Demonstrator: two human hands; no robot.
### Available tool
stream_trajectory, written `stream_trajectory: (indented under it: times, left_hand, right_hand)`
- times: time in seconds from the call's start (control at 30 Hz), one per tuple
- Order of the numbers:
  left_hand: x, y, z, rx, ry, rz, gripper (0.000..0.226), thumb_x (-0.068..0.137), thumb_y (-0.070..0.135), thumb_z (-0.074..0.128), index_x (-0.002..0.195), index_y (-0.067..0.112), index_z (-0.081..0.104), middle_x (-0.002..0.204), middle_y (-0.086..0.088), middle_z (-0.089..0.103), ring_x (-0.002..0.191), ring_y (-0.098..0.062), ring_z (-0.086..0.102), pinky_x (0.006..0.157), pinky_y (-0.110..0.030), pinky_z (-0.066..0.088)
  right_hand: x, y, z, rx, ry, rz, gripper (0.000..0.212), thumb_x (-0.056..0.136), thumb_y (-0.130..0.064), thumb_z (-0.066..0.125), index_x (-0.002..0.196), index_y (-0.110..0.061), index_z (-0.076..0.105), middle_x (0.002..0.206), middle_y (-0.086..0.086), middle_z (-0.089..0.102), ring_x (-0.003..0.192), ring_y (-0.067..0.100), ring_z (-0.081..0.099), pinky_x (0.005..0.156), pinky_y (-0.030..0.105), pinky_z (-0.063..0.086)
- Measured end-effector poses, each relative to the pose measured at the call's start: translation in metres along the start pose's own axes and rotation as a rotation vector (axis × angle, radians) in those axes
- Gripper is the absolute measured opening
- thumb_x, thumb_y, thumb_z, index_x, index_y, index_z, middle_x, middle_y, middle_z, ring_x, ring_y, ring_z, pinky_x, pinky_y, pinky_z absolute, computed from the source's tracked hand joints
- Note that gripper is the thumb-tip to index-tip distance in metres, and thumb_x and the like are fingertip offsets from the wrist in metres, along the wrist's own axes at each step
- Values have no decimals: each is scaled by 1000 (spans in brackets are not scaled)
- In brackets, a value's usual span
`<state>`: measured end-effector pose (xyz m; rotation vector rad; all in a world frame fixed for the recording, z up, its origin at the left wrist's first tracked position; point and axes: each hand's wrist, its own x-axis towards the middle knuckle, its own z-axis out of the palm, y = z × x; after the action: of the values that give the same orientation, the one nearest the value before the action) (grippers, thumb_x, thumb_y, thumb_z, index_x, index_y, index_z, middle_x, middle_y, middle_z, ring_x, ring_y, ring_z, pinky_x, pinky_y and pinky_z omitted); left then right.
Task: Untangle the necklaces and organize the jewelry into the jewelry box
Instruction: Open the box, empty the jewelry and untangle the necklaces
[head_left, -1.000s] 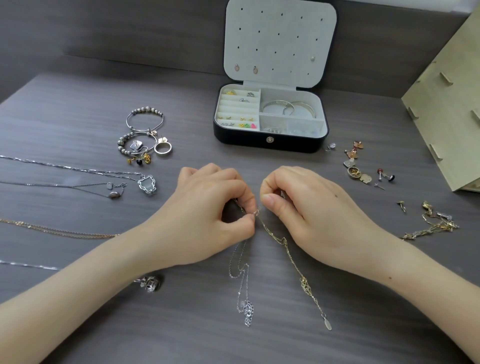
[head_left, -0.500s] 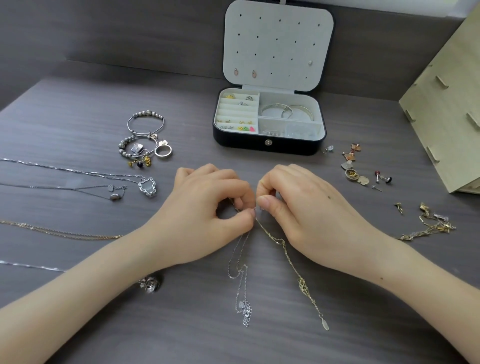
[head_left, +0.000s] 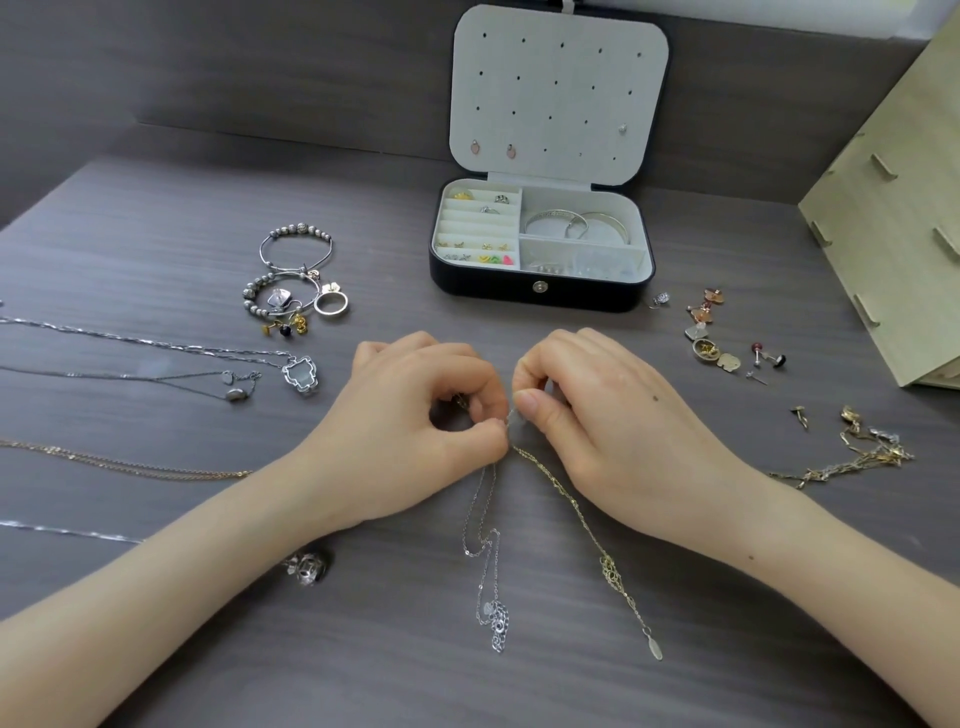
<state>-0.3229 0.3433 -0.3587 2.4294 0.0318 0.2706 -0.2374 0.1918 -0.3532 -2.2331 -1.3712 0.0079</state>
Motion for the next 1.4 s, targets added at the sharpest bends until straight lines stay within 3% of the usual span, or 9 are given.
stream_trajectory:
  times: [0.13,0.3,0.47,0.63,0.77,0.9,1.03,1.23,1.4]
  left_hand:
    - [0,0,-1,-37,-1,-11,18,62,49,44,60,33,53,72,21,55,79,-5,45,87,-21,23]
    - [0,-2,-1,-71,-11,-20,14,62,51,45,58,39,52,75,16,57,80,-7,46,88,-20,22]
    - [1,-2,-2,-94,-23,-14,13,63,52,46,57,41,51,72,21,56,76,-3,44,84,-22,25]
    - [0,-3,-3,-83,-28,-5,15,63,51,45,61,39,54,72,22,55,76,-3,44,87,-23,26]
    - [-1,-2,-3,-46,-28,6,18,63,51,43,63,36,54,74,24,55,79,-4,45,88,-22,24]
    - [-1,-4,-3,23,-15,25,16,64,51,42,62,36,50,74,23,54,78,-3,45,86,-27,26]
    - [-2,-7,-2,80,6,58,11,65,46,44,65,36,49,68,20,52,76,-1,44,82,-32,28]
    - [-3,-7,-3,70,23,68,17,65,45,45,69,31,54,76,27,53,77,0,44,86,-30,28]
    - [-4,-6,-3,37,39,57,18,65,47,46,72,32,52,80,31,53,77,3,45,85,-23,26]
  right_hand:
    - [-2,2,0,41,-1,19,6,85,-23,44,82,-24,49,72,-22,37,73,4,32,68,20,24]
    - [-4,3,-1,66,-24,-1,22,84,-31,47,96,-22,63,81,-20,47,79,4,38,73,20,29]
    - [-4,4,-2,95,23,-22,27,81,-40,47,84,-26,70,76,-21,57,77,6,43,72,23,33]
    - [-3,6,-3,124,28,-12,15,82,-33,56,76,-25,68,69,-24,51,74,4,44,71,20,33]
    - [-2,6,-4,94,36,-32,22,84,-36,46,77,-23,63,69,-24,45,73,5,42,69,19,31]
    - [-2,7,0,2,25,-73,23,87,-33,39,80,-21,58,74,-21,40,74,8,40,69,29,32]
    - [-1,8,1,10,18,-86,26,89,-32,35,81,-19,56,77,-17,42,74,10,39,68,31,30]
    - [0,8,0,14,-15,-83,18,89,-35,30,81,-28,45,68,-25,33,70,3,30,66,28,26]
    - [2,7,1,-6,-10,-92,22,89,-36,29,81,-27,48,65,-27,31,67,4,30,66,30,26]
